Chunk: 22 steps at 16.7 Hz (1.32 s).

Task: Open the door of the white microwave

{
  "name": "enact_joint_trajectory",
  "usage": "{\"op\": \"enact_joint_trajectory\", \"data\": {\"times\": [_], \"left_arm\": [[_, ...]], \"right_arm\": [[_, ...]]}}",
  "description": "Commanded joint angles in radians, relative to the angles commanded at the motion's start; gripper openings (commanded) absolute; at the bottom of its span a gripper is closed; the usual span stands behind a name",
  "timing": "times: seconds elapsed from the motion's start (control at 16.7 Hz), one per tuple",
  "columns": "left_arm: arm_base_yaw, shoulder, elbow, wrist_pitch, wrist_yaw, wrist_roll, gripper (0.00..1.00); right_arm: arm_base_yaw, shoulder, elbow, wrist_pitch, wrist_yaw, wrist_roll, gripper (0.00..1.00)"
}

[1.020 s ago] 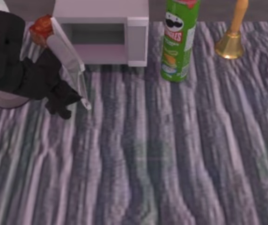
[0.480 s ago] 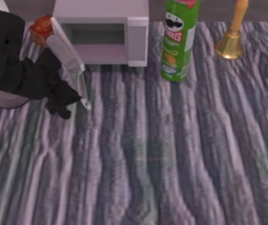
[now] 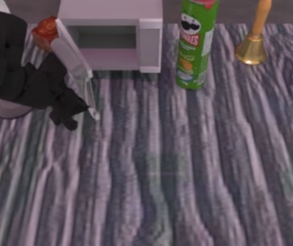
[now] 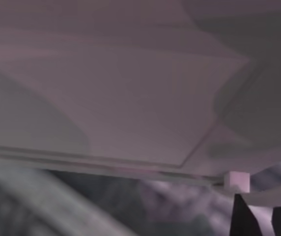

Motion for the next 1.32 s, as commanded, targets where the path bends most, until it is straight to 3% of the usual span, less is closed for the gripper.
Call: {"op": "enact_joint_trajectory", "data": {"times": [1.32], "left_arm": [[0.034, 0.012, 0.022, -0.058, 0.043, 0.094, 0.0]], "right_arm": [[0.0, 0.0, 0.0, 0.0, 0.0, 0.0, 1.0]]}}
